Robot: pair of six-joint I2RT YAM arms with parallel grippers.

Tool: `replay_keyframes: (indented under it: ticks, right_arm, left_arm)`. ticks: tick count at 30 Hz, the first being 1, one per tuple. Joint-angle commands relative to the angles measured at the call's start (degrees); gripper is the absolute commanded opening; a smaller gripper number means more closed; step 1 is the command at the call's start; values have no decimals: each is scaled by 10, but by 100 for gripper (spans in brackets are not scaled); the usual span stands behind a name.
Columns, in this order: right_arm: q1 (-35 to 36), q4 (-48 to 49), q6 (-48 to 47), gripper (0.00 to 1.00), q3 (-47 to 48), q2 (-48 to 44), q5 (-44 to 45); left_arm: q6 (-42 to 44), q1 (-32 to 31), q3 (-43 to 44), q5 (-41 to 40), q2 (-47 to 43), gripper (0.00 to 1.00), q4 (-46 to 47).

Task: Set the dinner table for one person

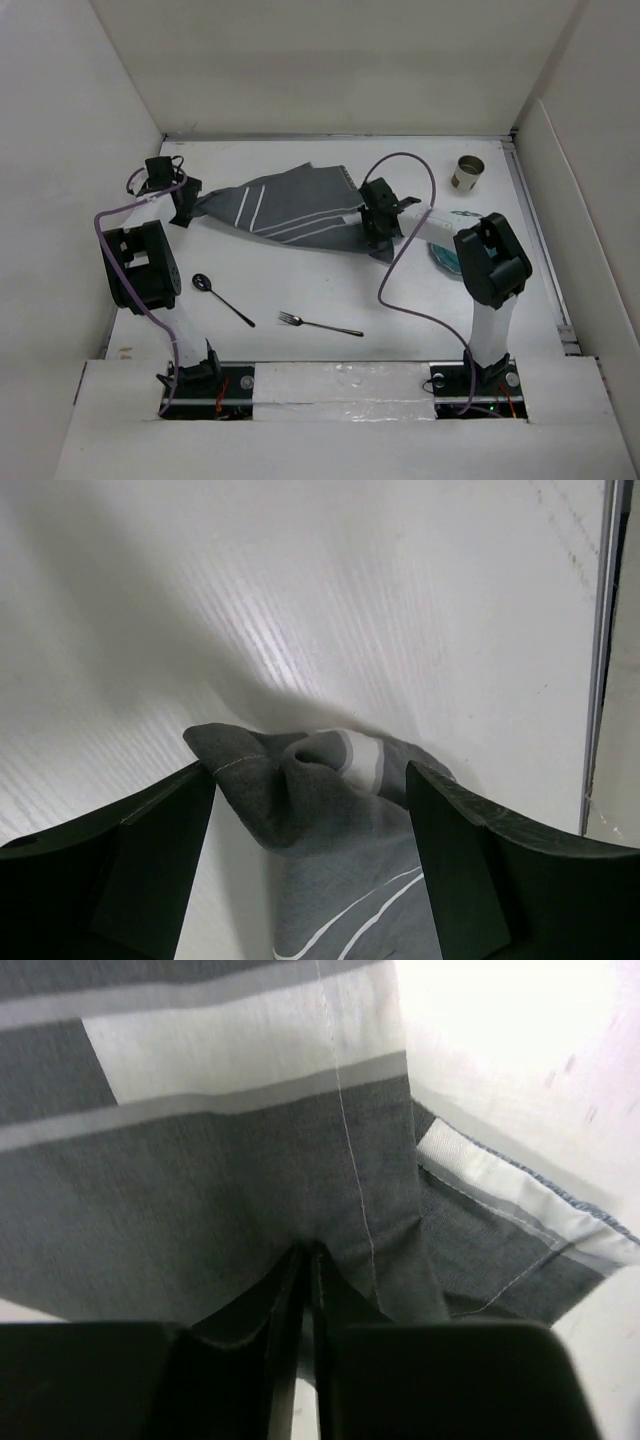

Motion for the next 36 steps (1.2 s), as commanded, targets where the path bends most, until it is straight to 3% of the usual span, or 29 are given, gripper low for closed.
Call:
replay_keyframes:
  ticks: [1, 4, 11, 17, 22, 29, 33, 36]
  right_arm:
    - [15, -11, 4, 10, -94, -17, -20]
    - [27, 11, 22, 6, -167, -50, -41]
    - [74, 8, 64, 5, -235, -144, -55]
    - [100, -27, 80, 12, -202, -184, -51]
    - [100, -25, 75, 20, -178, -188, -43]
    - [105, -32, 54, 31, -157, -228, -44]
    - [105, -42, 48, 34, -134, -239, -33]
    - [105, -55, 45, 35, -99, -242, -16]
  left_arm:
    - [7, 5, 34, -5, 5, 73, -1]
    - [5, 5, 28, 1, 7, 67, 7]
    - [5, 5, 6, 30, 0, 67, 17]
    - [-13, 5, -18, 66, -26, 70, 5]
    - [-117, 15, -72, 112, -58, 70, 55]
    - [-230, 15, -49, 151, -17, 69, 73]
    - [-249, 15, -43, 146, -12, 69, 70]
    - [-263, 15, -34, 129, -10, 61, 47]
